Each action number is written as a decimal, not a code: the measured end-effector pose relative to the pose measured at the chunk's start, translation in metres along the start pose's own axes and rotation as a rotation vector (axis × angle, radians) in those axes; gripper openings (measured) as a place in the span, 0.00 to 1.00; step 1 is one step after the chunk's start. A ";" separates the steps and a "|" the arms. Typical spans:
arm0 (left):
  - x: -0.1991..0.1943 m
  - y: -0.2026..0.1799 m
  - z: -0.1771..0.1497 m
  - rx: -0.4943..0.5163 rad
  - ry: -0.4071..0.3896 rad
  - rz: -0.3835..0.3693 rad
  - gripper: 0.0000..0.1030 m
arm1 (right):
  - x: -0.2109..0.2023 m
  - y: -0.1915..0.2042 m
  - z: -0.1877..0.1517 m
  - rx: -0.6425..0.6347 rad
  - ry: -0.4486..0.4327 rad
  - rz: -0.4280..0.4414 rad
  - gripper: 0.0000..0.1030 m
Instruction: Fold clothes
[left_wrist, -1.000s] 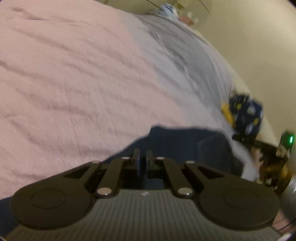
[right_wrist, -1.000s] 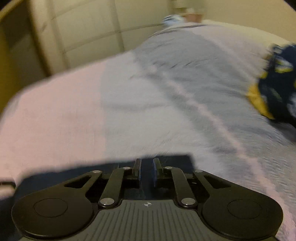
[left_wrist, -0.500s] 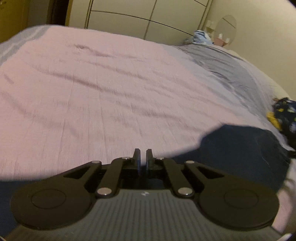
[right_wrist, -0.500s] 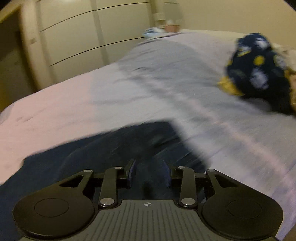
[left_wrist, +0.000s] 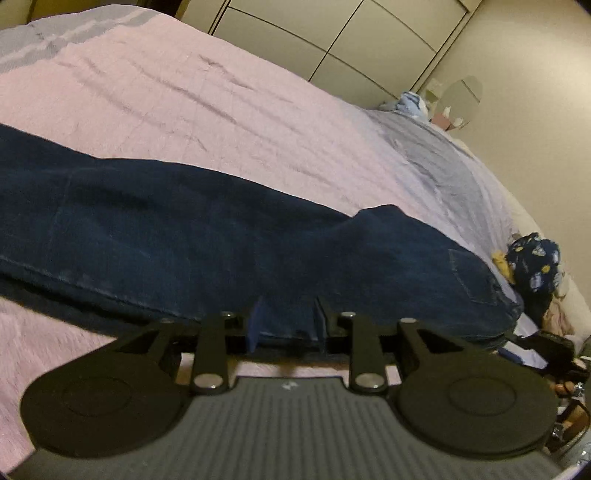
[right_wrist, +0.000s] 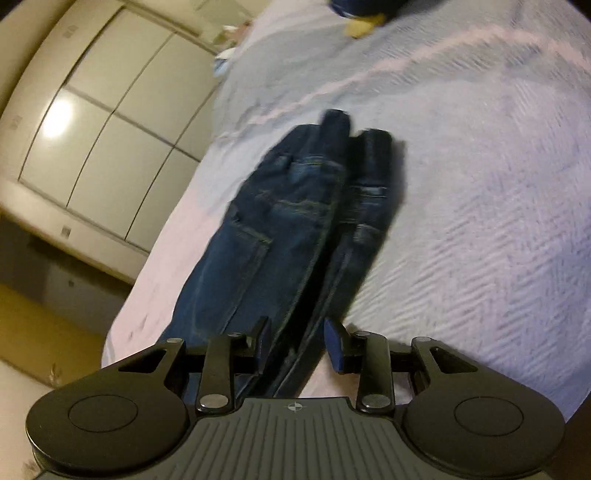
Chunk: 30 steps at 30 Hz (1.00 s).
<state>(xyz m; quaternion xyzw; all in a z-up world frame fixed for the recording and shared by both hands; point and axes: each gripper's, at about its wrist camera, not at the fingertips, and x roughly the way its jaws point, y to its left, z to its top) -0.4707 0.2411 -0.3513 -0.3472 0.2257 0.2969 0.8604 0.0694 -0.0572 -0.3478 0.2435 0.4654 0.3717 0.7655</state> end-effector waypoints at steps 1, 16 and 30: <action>0.001 -0.002 -0.001 0.006 -0.001 0.001 0.25 | 0.001 -0.005 0.003 0.036 -0.004 0.011 0.34; 0.016 0.028 -0.002 -0.407 -0.019 -0.096 0.19 | 0.017 -0.030 0.031 0.113 -0.011 0.073 0.34; -0.002 0.047 -0.008 -0.549 -0.065 -0.104 0.27 | -0.009 -0.036 0.031 0.189 -0.047 0.190 0.34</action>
